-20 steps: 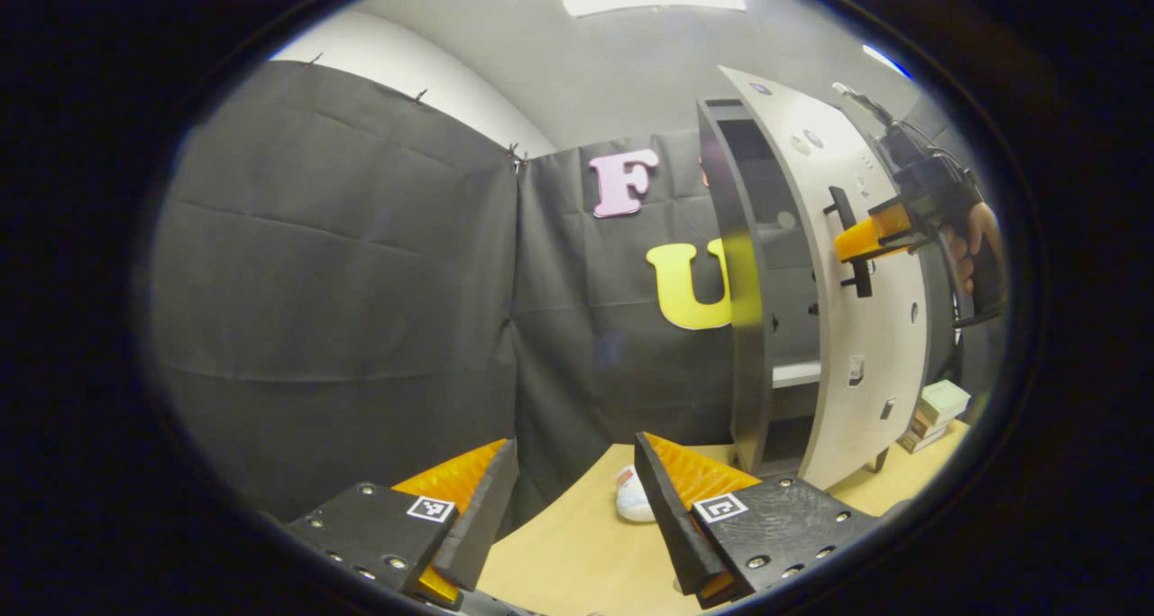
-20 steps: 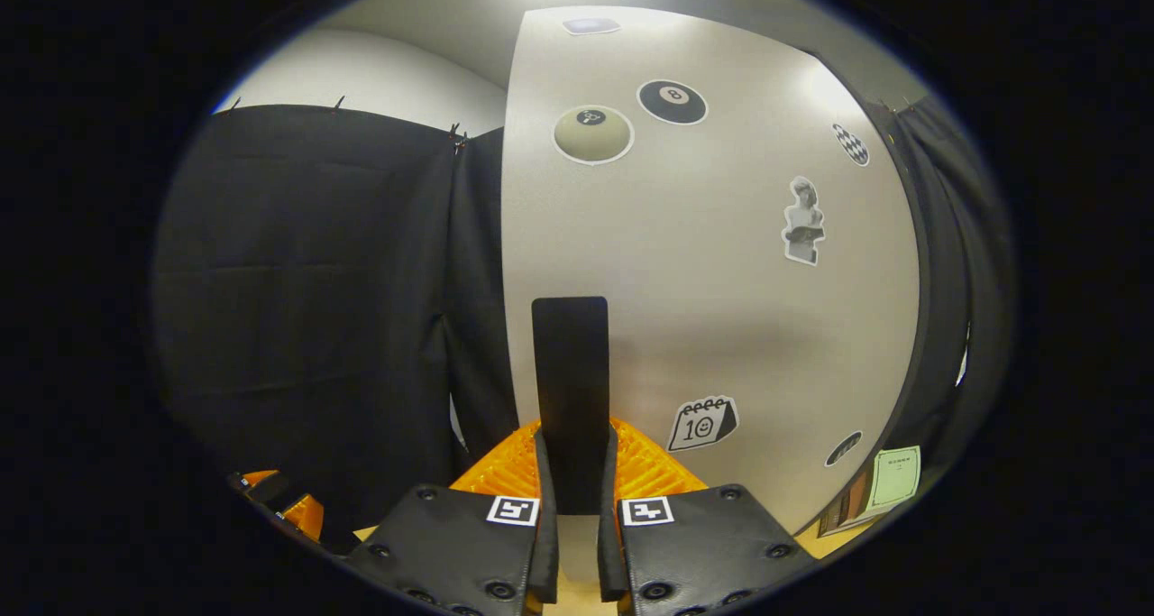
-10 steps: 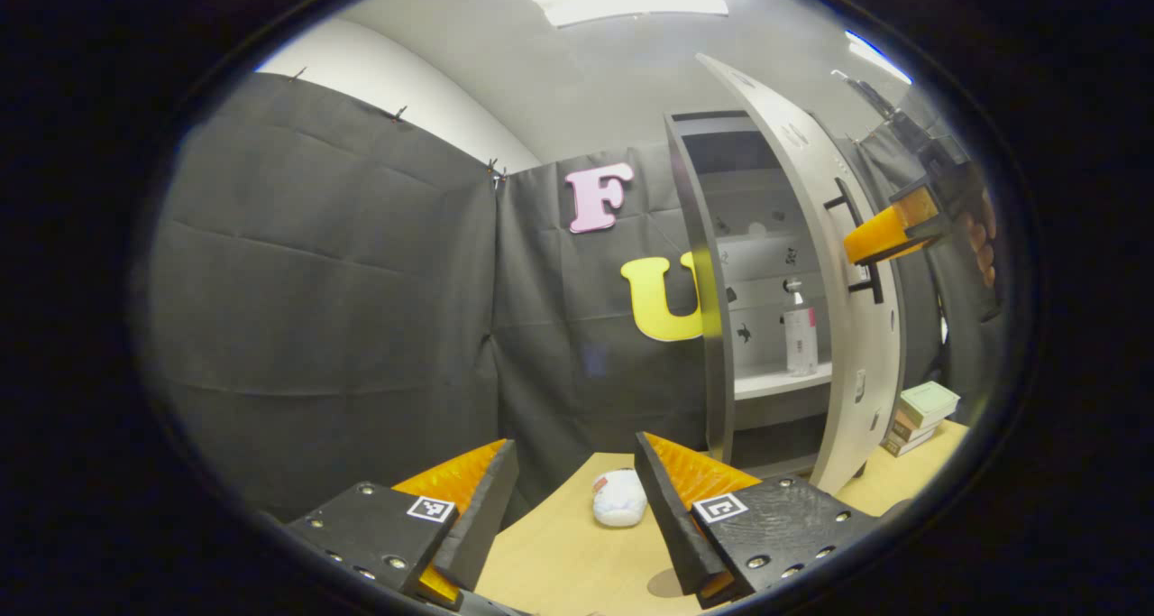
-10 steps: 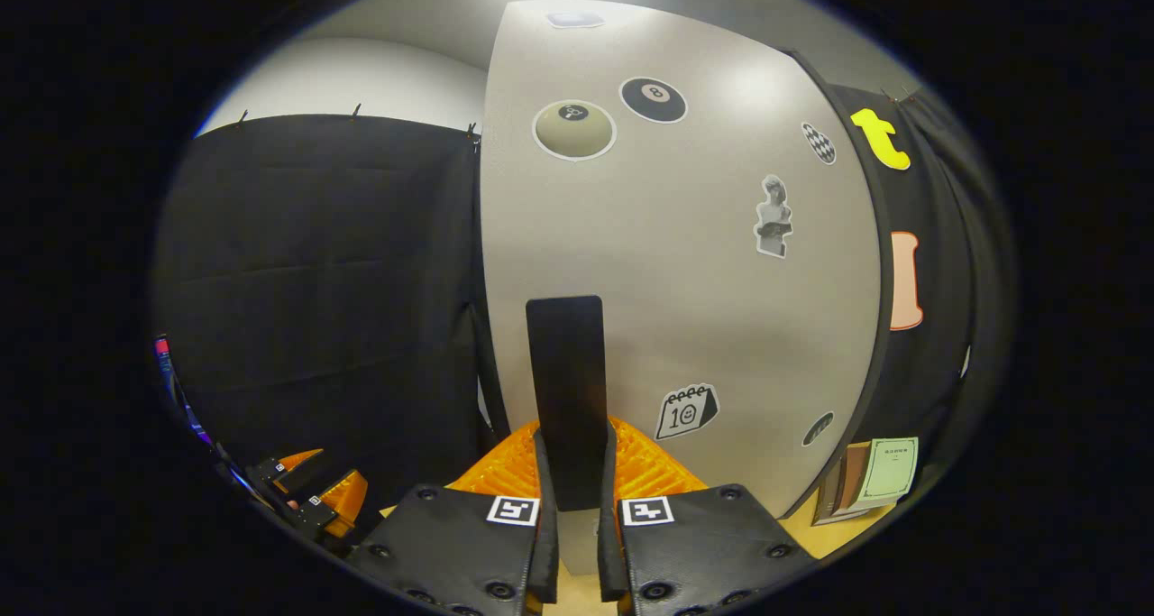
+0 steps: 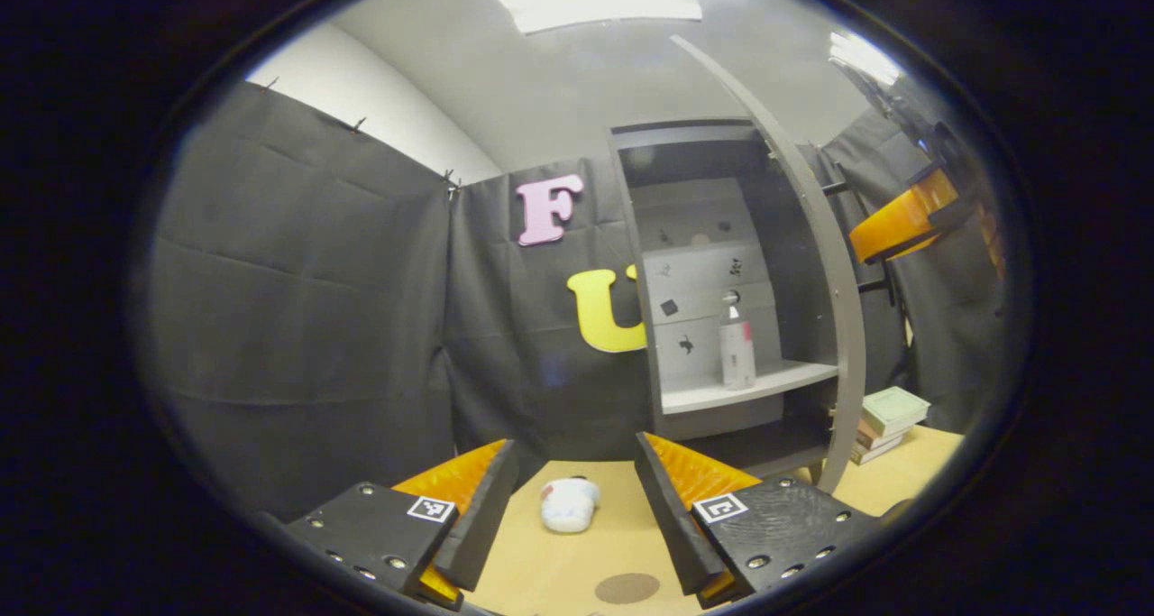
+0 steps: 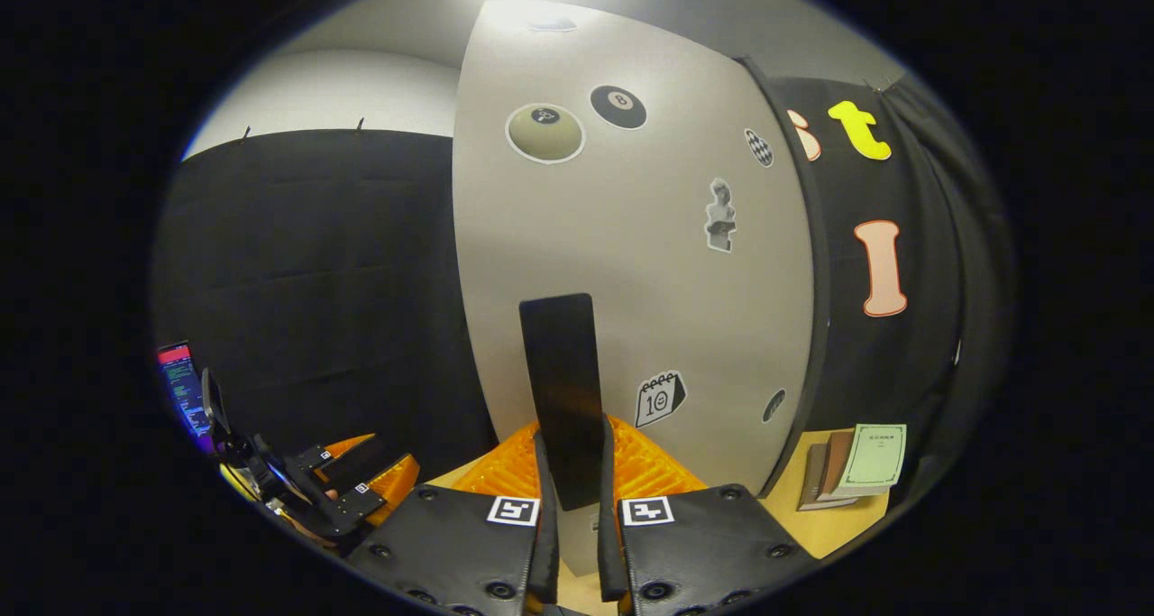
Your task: Open the cabinet door with the right hand, grasp the bottle in the cabinet with the left hand and place it on the coaster, then close the cabinet door with the right hand.
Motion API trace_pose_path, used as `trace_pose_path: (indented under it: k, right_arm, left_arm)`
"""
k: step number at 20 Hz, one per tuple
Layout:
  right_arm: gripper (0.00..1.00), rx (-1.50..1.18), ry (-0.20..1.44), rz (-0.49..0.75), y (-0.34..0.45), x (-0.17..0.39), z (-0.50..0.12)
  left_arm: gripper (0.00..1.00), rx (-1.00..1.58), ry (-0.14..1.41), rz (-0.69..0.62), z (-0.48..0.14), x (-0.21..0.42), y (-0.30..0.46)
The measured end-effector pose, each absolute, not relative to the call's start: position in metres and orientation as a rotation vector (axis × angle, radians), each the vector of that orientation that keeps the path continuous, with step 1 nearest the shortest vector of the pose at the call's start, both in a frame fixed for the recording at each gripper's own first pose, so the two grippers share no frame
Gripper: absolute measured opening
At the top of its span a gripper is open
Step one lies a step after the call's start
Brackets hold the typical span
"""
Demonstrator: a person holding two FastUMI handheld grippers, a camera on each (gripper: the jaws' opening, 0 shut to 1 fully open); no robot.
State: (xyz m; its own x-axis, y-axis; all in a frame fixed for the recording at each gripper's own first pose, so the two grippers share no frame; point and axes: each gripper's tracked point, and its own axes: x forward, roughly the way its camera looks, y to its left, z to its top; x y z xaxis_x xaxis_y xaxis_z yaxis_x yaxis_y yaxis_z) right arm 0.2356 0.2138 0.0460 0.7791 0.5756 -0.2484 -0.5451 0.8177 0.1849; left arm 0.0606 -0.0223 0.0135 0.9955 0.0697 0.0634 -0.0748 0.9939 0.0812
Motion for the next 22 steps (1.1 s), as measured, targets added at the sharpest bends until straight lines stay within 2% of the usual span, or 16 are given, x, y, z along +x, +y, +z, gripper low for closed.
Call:
trace_pose_path:
  k: [1,3,4,5,6,18,21,22]
  right_arm:
    - [0.17,0.102,0.300,0.602,0.212,0.236,0.046]
    - [0.19,0.100,0.300,0.597,0.207,0.236,0.046]
    - [0.17,0.099,0.299,0.593,0.206,0.236,0.046]
    - [0.19,0.100,0.298,0.590,0.205,0.235,0.046]
    - [0.19,0.098,0.298,0.586,0.203,0.235,0.046]
    - [0.19,0.096,0.303,0.532,0.186,0.236,0.046]
    - [0.16,0.086,0.300,0.496,0.178,0.238,0.046]
    - [0.18,0.082,0.298,0.482,0.175,0.239,0.046]
  left_arm:
    - [0.80,0.081,-0.063,0.058,0.015,0.059,-0.032]
    - [0.80,0.079,-0.067,0.036,0.017,0.055,-0.052]
    - [0.80,0.080,-0.067,0.029,0.017,0.051,-0.059]
    - [0.82,0.081,-0.068,0.025,0.018,0.049,-0.064]
    - [0.79,0.080,-0.068,0.023,0.017,0.047,-0.067]
    - [0.79,0.077,-0.063,0.018,0.024,0.038,-0.079]
    - [0.81,0.079,-0.065,0.014,0.013,0.018,-0.099]
    - [0.81,0.080,-0.066,0.012,0.012,0.013,-0.103]
